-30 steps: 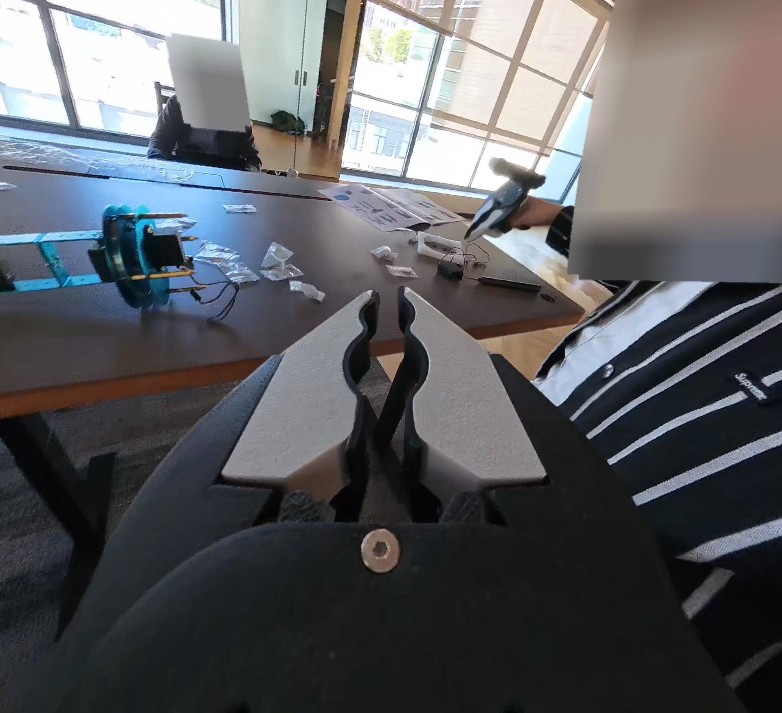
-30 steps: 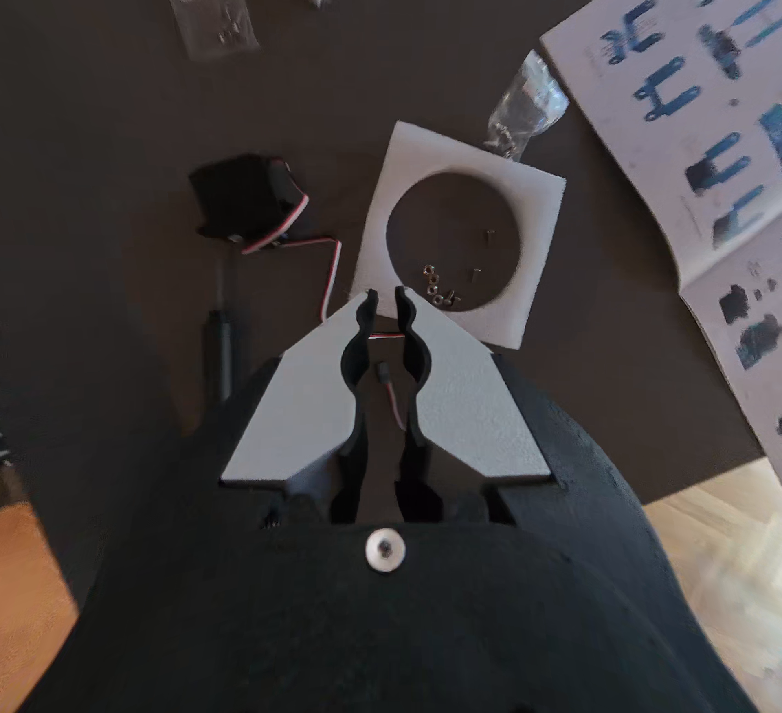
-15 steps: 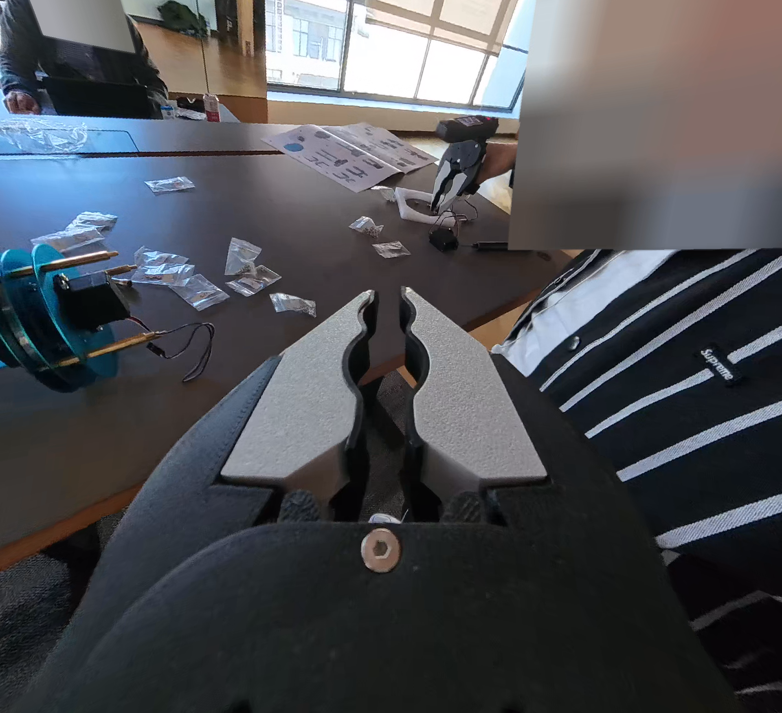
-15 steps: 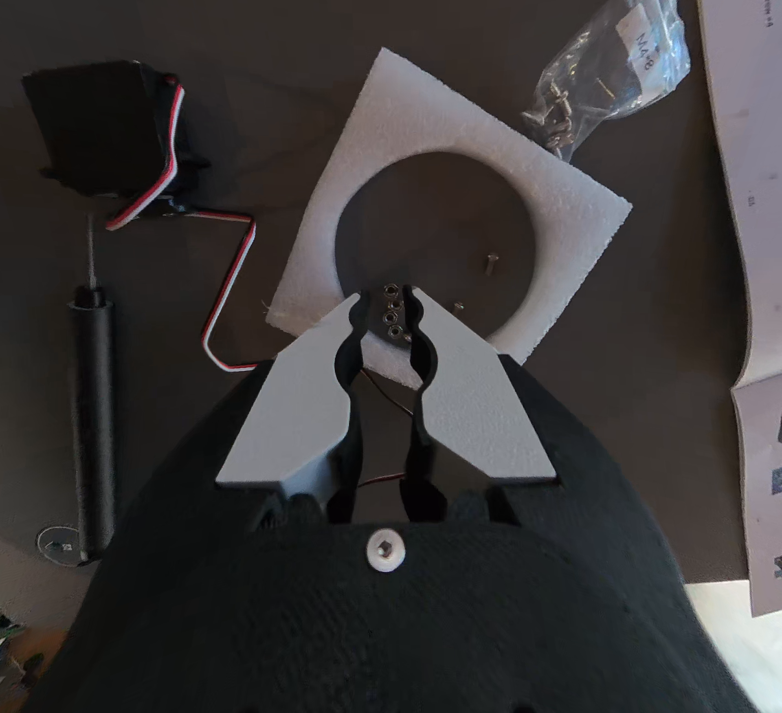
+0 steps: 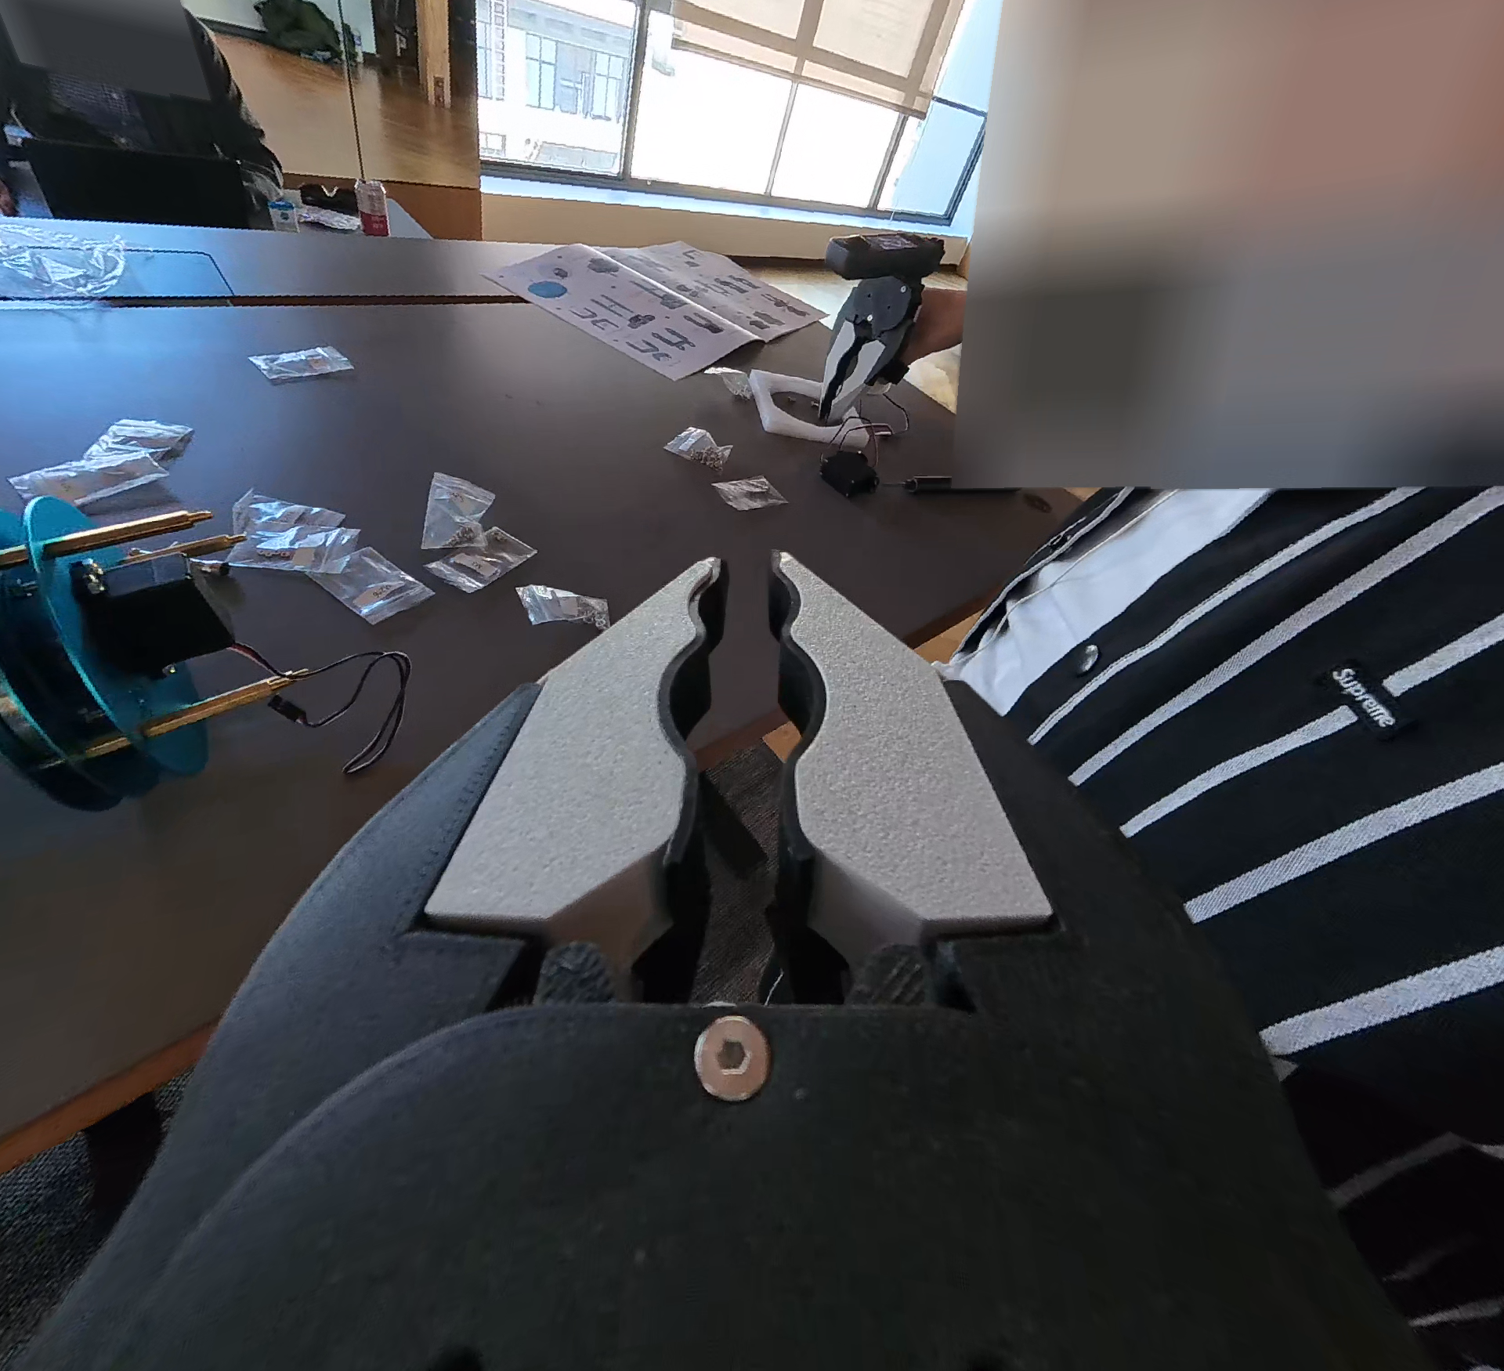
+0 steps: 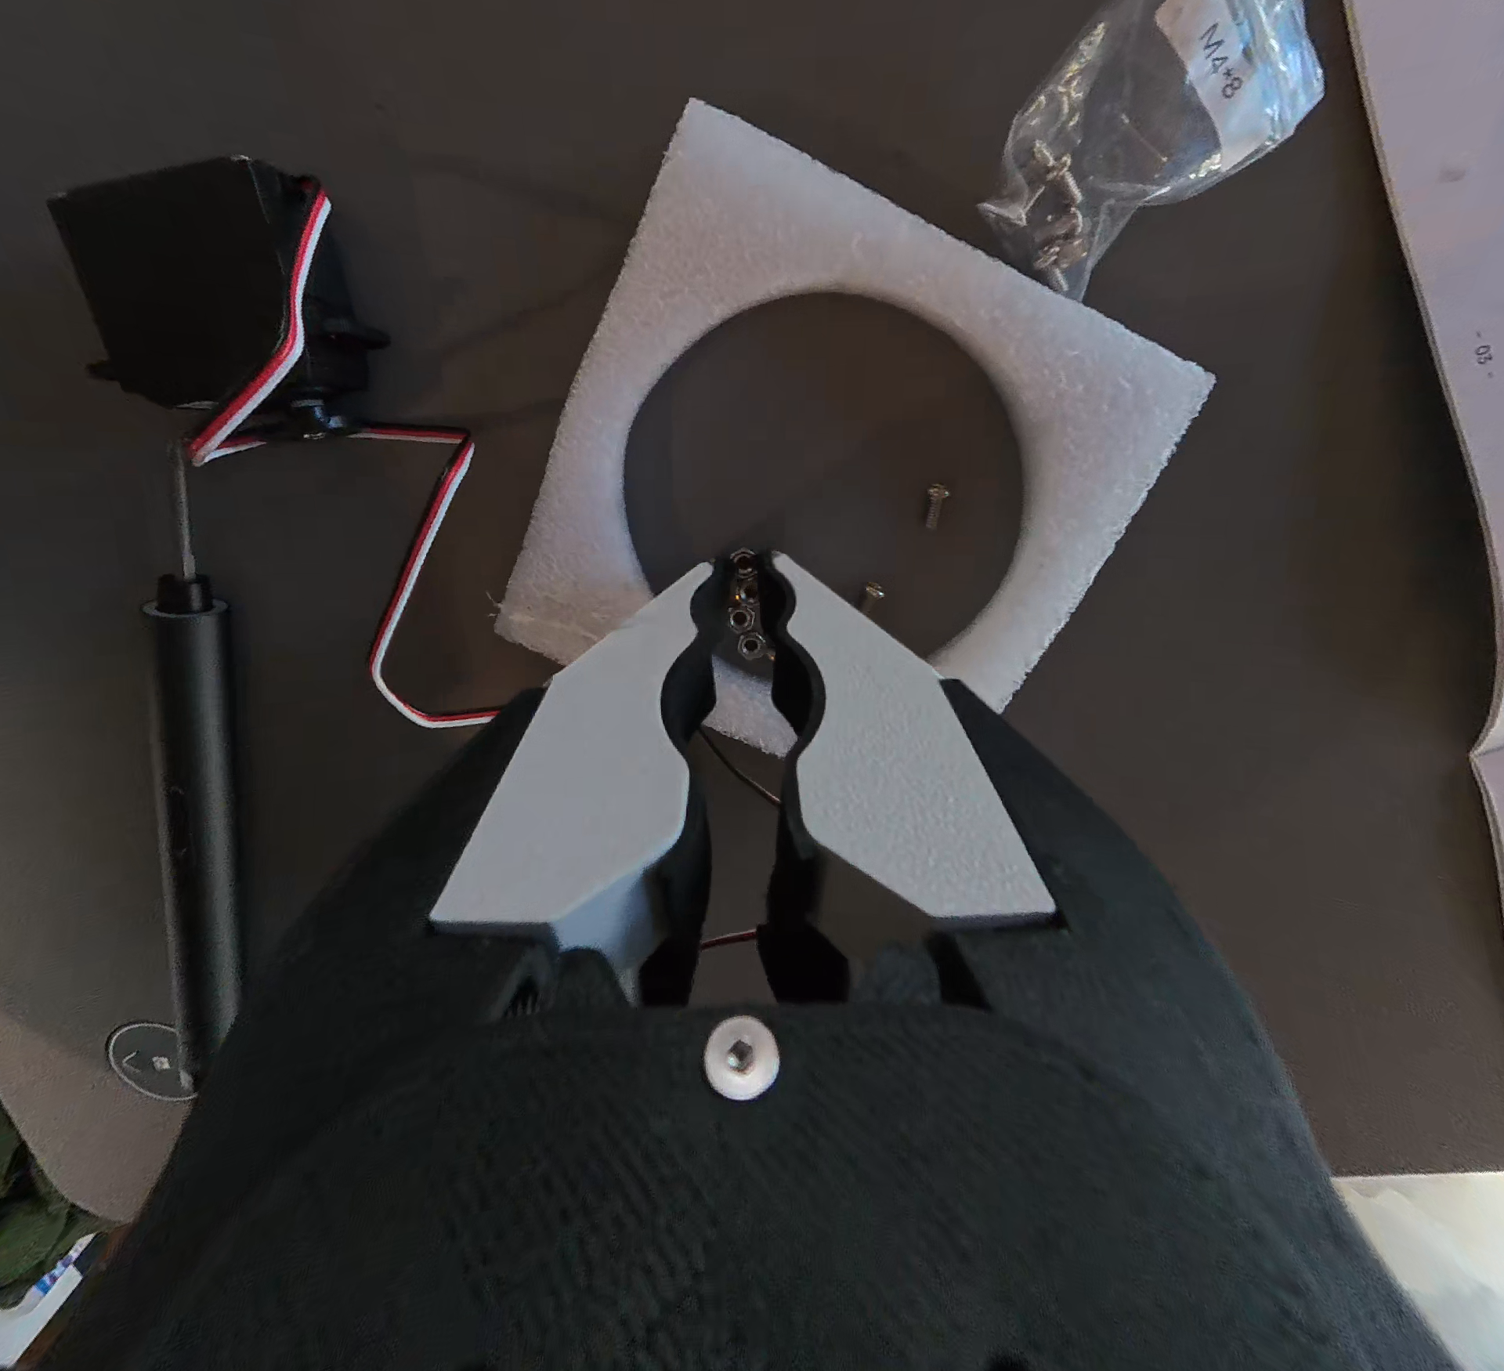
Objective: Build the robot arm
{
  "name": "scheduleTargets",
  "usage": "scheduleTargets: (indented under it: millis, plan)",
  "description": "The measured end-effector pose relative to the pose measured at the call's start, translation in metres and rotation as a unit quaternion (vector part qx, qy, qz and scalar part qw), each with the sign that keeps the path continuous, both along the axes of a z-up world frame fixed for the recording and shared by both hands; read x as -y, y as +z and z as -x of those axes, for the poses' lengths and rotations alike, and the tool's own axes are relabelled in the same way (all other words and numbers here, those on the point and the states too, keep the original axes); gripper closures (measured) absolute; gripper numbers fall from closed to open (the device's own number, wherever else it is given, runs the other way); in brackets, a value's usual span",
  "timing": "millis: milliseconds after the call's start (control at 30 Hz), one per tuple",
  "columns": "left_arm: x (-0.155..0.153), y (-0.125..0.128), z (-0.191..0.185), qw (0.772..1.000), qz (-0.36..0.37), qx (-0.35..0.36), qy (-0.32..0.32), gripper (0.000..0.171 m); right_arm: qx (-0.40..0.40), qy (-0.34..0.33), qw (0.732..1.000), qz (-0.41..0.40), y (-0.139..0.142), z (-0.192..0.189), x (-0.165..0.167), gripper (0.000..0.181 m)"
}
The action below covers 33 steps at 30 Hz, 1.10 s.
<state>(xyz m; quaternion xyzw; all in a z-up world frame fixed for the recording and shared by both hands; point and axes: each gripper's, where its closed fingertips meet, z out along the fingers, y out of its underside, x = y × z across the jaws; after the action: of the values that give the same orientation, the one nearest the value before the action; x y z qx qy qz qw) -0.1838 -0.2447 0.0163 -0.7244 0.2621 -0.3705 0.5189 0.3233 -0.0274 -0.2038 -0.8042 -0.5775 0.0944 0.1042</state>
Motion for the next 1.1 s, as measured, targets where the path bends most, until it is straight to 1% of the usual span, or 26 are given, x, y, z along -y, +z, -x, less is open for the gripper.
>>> scheduleTargets:
  millis: [133, 233, 300, 367, 500, 567, 633, 700, 767, 833, 933, 1000, 1100]
  plan:
    - [-0.001, -0.001, -0.004, 1.0, -0.002, -0.006, 0.0, 0.164, 0.004, 0.009, 1.0, -0.006, 0.0, 0.001, 0.001, 0.175]
    - [0.003, -0.001, -0.002, 1.0, -0.008, -0.009, 0.003, 0.163, -0.007, 0.01, 0.999, -0.031, 0.012, 0.01, -0.002, 0.175]
    - [0.005, -0.004, 0.005, 1.0, -0.004, -0.011, 0.01, 0.163, -0.013, 0.011, 0.998, -0.063, 0.029, 0.02, -0.008, 0.176]
    - [0.009, -0.007, 0.018, 1.0, -0.001, -0.01, 0.02, 0.162, -0.015, 0.018, 0.995, -0.099, 0.052, 0.039, -0.014, 0.175]
    - [0.019, -0.019, 0.06, 0.999, 0.004, 0.005, 0.04, 0.161, -0.007, 0.044, 0.982, -0.182, 0.11, 0.102, -0.027, 0.175]
    - [0.024, -0.027, 0.086, 0.999, 0.009, 0.021, 0.044, 0.161, -0.005, 0.056, 0.977, -0.208, 0.136, 0.146, -0.03, 0.175]
    - [0.031, -0.036, 0.117, 0.998, 0.017, 0.032, 0.045, 0.16, -0.016, 0.069, 0.969, -0.237, 0.16, 0.198, -0.031, 0.175]
    - [0.04, -0.046, 0.151, 0.998, 0.023, 0.035, 0.044, 0.16, -0.039, 0.083, 0.963, -0.254, 0.178, 0.258, -0.028, 0.175]
    - [0.05, -0.058, 0.188, 0.999, 0.03, 0.027, 0.036, 0.161, -0.062, 0.094, 0.958, -0.263, 0.19, 0.32, -0.023, 0.175]
    - [0.059, -0.072, 0.229, 0.998, 0.05, 0.002, 0.034, 0.161, -0.086, 0.099, 0.954, -0.268, 0.195, 0.382, -0.017, 0.175]
    - [0.068, -0.085, 0.285, 0.996, 0.076, -0.032, 0.027, 0.161, -0.104, 0.118, 0.953, -0.259, 0.19, 0.472, -0.007, 0.175]
    - [0.065, -0.084, 0.314, 0.996, 0.076, -0.034, 0.021, 0.161, -0.127, 0.132, 0.951, -0.249, 0.185, 0.53, -0.001, 0.175]
    - [0.046, -0.086, 0.346, 0.996, 0.078, -0.038, 0.013, 0.161, -0.163, 0.146, 0.948, -0.231, 0.177, 0.607, 0.008, 0.176]
